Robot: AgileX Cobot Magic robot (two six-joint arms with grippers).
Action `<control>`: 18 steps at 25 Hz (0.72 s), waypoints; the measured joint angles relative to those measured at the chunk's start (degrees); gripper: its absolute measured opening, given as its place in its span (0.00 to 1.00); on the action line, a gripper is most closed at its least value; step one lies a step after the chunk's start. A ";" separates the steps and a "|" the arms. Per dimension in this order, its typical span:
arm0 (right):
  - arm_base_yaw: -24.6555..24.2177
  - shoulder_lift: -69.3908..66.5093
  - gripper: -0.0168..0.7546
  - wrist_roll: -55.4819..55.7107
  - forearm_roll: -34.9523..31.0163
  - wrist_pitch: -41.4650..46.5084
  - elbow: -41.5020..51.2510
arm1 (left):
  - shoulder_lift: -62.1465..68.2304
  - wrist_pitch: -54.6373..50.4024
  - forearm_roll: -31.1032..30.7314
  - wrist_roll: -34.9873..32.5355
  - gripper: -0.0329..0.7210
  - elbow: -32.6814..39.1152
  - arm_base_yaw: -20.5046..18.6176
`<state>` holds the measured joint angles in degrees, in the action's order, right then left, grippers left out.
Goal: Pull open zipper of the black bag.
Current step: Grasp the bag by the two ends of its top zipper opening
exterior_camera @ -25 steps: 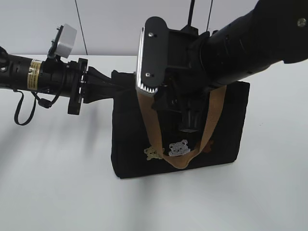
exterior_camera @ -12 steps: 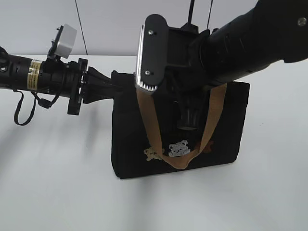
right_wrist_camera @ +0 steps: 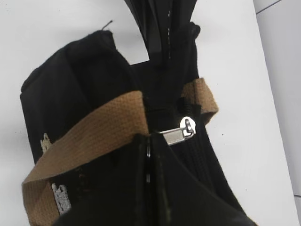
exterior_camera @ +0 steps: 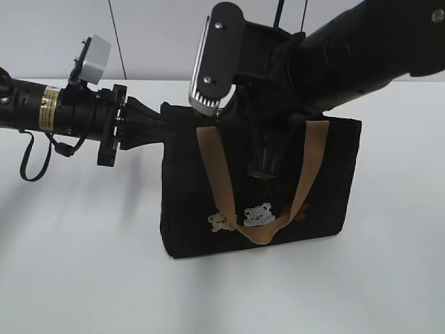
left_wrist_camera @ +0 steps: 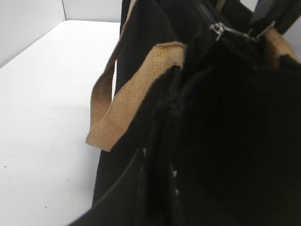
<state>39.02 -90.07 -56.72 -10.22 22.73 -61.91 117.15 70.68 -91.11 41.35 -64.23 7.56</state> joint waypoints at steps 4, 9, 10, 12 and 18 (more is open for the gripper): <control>0.00 0.13 0.00 2.48 0.00 1.88 -3.05 | 0.00 0.00 0.00 0.00 0.08 0.00 0.00; 0.00 0.13 0.00 5.30 0.00 6.50 -7.16 | 0.00 0.16 -0.06 0.00 0.08 0.00 0.00; 0.00 0.13 0.00 5.66 0.05 6.84 -7.50 | 0.00 0.18 -0.06 0.00 0.08 0.00 0.00; 0.00 0.13 0.00 6.01 0.04 7.43 -7.86 | 0.00 0.30 -0.06 0.00 0.08 0.00 0.00; 0.00 0.13 0.00 6.83 0.19 7.76 -7.92 | 0.00 0.35 -0.11 0.00 0.08 0.00 0.00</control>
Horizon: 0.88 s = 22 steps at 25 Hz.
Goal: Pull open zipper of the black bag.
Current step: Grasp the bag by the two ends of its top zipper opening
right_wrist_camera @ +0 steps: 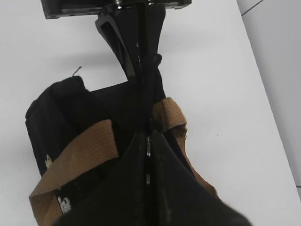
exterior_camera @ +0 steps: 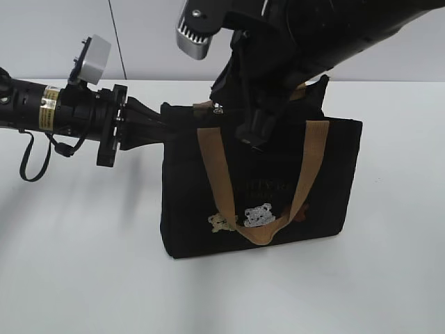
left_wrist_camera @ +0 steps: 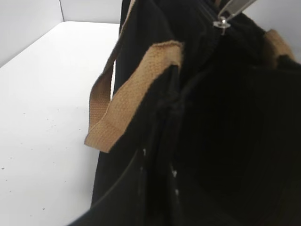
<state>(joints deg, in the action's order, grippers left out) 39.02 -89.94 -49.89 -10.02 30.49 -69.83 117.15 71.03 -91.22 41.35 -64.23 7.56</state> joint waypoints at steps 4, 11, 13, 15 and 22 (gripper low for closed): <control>0.00 0.00 0.00 5.21 3.59 0.05 -0.04 | 0.00 -0.05 0.00 0.00 0.08 0.00 0.00; 0.00 0.00 0.00 18.44 12.46 3.11 -0.62 | 0.00 -0.15 0.00 0.00 0.08 0.00 0.00; 0.00 0.00 0.00 21.20 14.01 4.45 -1.88 | 0.00 -0.03 0.06 0.00 0.08 0.00 0.00; 0.00 0.00 0.00 23.47 15.15 5.49 -3.16 | 0.00 0.15 0.16 0.00 0.08 0.00 0.05; -1.33 -0.12 0.00 29.79 17.66 10.55 -4.95 | -0.05 0.67 0.39 0.00 0.08 0.00 0.05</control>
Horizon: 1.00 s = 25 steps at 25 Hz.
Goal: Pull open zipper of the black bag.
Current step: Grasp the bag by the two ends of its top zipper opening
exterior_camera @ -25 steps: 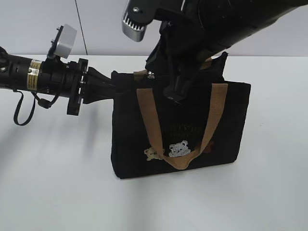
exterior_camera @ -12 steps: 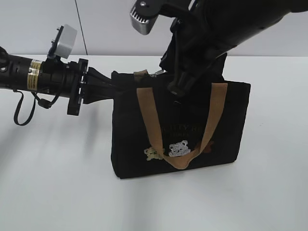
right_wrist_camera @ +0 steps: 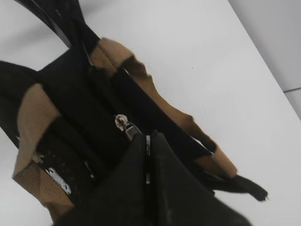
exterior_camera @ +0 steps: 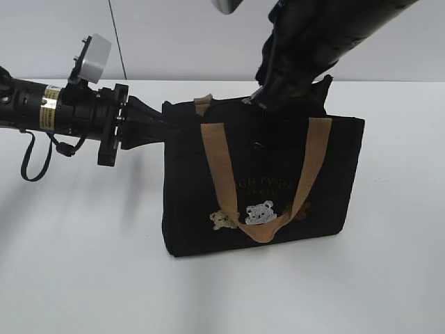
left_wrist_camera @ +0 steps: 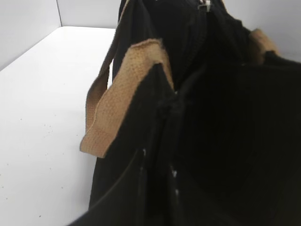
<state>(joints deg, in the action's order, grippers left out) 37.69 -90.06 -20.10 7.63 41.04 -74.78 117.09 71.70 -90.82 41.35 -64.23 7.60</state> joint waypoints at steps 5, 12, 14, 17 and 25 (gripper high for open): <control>-3.64 0.40 0.00 3.67 1.03 2.10 -0.06 | 0.00 -0.45 -0.05 0.00 0.08 0.00 0.00; -8.76 1.81 0.00 6.24 0.98 5.96 -0.06 | 0.00 -0.45 -0.10 0.00 0.08 0.00 0.00; -9.97 2.09 0.00 6.66 0.98 6.86 -0.06 | 0.00 -0.50 -0.16 0.00 0.08 0.00 0.00; -10.85 2.62 0.00 7.15 1.26 7.03 -0.11 | 0.00 -0.68 -0.16 0.00 0.08 0.00 0.00; -10.95 3.02 0.00 7.80 -0.95 6.84 -0.28 | 0.00 -0.79 -0.21 0.00 0.08 0.00 0.00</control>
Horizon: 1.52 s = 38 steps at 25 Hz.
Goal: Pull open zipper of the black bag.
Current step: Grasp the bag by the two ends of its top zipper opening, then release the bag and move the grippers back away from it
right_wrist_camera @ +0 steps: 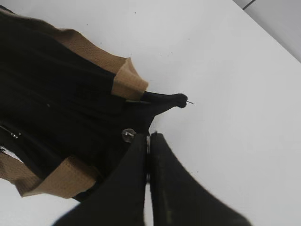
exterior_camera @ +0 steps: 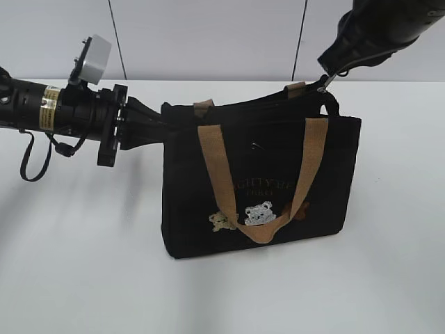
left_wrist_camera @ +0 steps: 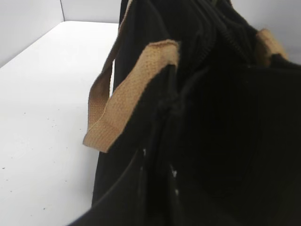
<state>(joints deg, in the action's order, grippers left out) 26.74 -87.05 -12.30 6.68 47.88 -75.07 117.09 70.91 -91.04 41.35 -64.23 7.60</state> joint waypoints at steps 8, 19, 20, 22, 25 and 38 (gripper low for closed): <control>0.00 0.00 0.04 0.18 -0.93 -0.20 0.00 | 0.00 -0.47 1.87 3.22 0.11 0.00 0.00; 0.00 0.05 0.48 0.18 -0.93 -1.36 -0.06 | -0.90 -1.37 2.66 5.83 0.59 0.00 0.00; 0.00 0.05 0.49 0.18 -0.93 -1.48 -0.12 | -1.57 -1.45 1.88 6.10 0.59 0.00 0.00; 0.00 0.16 0.50 0.18 -0.93 -1.59 -0.18 | -3.77 -1.40 -0.26 7.80 0.60 0.00 0.00; 0.00 0.41 0.51 0.18 -0.93 -1.90 -0.71 | -7.00 -1.40 -3.42 10.97 0.59 0.00 0.00; 0.00 4.20 0.51 0.18 -0.93 -1.95 -0.77 | -18.64 -32.81 -8.89 16.04 0.54 0.00 0.00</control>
<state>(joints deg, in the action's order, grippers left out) 26.74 -82.85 -12.12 5.76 45.94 -75.84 98.46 38.10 -99.93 57.39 -64.23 7.60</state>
